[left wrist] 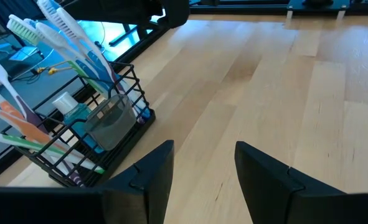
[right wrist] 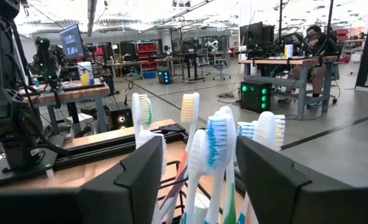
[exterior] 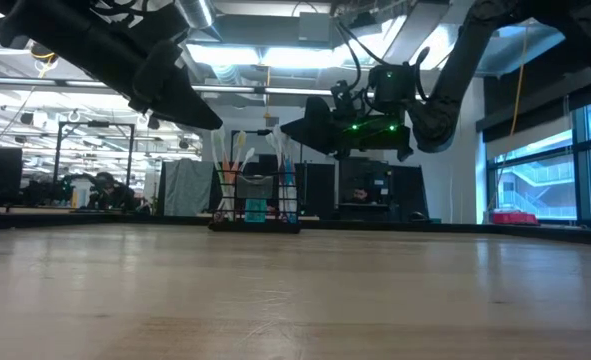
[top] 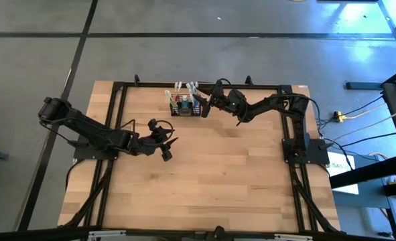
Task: Pick & Place toothbrushing station
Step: Return to Home Position
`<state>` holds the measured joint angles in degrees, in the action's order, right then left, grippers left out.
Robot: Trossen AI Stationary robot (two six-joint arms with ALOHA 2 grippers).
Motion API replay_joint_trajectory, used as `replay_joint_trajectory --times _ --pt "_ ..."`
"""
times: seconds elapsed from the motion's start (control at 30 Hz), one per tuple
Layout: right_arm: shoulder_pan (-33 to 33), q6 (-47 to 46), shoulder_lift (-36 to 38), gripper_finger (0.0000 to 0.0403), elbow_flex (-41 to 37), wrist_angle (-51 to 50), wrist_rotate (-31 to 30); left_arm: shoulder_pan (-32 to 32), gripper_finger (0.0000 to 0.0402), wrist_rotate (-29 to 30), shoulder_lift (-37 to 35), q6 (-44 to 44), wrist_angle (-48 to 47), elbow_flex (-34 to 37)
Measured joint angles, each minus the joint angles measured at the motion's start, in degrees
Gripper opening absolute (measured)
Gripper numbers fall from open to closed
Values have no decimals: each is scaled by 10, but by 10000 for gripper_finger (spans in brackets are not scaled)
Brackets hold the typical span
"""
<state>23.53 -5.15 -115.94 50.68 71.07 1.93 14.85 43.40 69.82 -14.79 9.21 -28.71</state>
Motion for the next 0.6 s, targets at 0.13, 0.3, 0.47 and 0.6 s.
replay_joint_trajectory --times 0.13,0.3,0.47,0.6 --pt "3 -3 3 214 0 0 0 0 166 0 0 0 0 0" --pt "6 -6 19 215 0 -6 2 0 166 -9 0 0 -5 0" --pt "5 -4 51 215 0 -30 7 0 166 -27 0 0 -5 0" --pt "6 -4 86 215 0 -77 6 0 166 -28 0 -5 -5 0"
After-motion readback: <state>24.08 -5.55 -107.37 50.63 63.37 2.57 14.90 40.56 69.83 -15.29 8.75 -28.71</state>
